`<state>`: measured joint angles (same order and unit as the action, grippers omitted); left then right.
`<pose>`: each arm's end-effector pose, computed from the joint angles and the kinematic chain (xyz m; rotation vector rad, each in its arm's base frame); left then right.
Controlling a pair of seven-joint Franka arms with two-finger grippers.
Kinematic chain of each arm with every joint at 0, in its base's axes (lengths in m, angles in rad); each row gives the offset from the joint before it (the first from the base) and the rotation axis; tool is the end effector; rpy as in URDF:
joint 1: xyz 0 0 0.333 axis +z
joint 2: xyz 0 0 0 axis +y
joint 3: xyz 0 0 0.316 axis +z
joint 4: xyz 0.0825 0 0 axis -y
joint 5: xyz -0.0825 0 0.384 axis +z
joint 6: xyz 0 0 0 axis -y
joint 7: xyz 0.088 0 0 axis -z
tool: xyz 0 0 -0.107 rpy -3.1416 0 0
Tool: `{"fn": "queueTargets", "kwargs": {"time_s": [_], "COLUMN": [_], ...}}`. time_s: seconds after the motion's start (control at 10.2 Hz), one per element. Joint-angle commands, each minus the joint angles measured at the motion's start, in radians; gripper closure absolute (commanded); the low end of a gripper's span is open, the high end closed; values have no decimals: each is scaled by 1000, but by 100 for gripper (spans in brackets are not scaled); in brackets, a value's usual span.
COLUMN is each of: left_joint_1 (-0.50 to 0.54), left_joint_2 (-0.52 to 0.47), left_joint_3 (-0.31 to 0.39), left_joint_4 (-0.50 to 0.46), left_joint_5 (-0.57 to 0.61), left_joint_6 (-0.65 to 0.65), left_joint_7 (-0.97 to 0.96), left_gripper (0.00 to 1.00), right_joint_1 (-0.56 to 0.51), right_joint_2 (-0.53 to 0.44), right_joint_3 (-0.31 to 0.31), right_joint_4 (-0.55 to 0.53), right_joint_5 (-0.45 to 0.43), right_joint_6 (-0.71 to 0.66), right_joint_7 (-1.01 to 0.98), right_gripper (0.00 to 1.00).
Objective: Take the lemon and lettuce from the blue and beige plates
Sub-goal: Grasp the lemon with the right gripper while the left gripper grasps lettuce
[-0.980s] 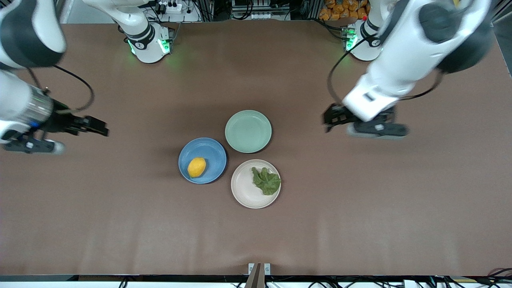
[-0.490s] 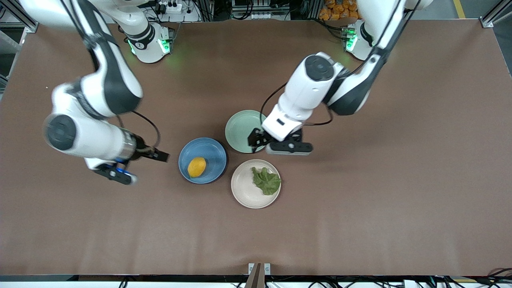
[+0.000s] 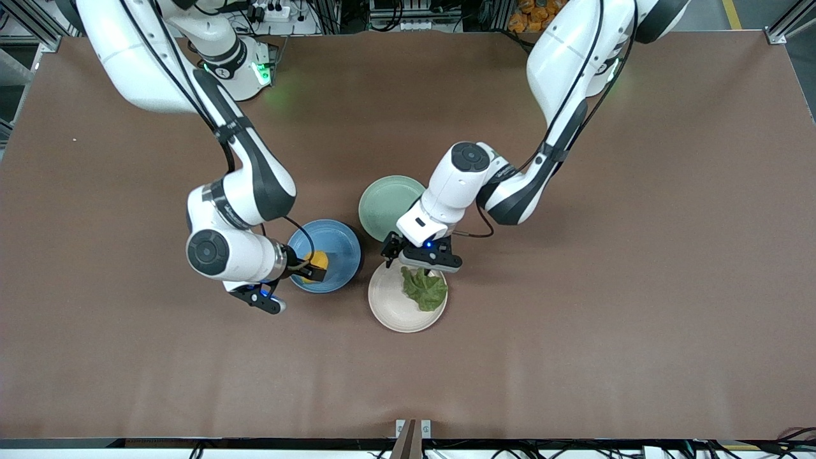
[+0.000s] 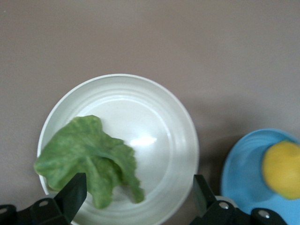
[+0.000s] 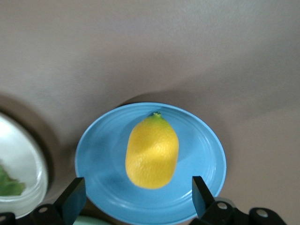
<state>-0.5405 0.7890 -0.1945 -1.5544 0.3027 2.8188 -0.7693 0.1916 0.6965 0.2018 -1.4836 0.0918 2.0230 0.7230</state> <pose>0.5600 -0.4868 0.2416 2.7755 -0.1919 0.5558 0.6524 0.2520 0.2595 -2.9542 0.6182 0.3566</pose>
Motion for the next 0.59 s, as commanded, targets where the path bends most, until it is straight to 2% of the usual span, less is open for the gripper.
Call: {"fn": "queueTargets", "kwargs": {"time_s": [0.0,0.2,0.39,0.49], "left_joint_1": [-15,-35,-111,-122], "left_joint_2": [48,114,133,144], "left_joint_3": [17,32,123,133], "left_joint_4": [59,121,126,125], "left_joint_5": [132,185,187,188], "left_joint_6": [4,7,8,8], "left_joint_7": [-7,10,11,13], "left_gripper": [0,0,0,0], "right_joint_1": [5,-9,-1,-1], "right_joint_2": [35,67,95,101], "right_joint_3": [8,10,10,10], "right_joint_4": [-4,-7,-14,-15], "right_joint_5": [0,75,74,74], "right_joint_6": [32,75,85,88], "right_joint_7": [16,10,7,7], "right_gripper": [0,0,0,0]}}
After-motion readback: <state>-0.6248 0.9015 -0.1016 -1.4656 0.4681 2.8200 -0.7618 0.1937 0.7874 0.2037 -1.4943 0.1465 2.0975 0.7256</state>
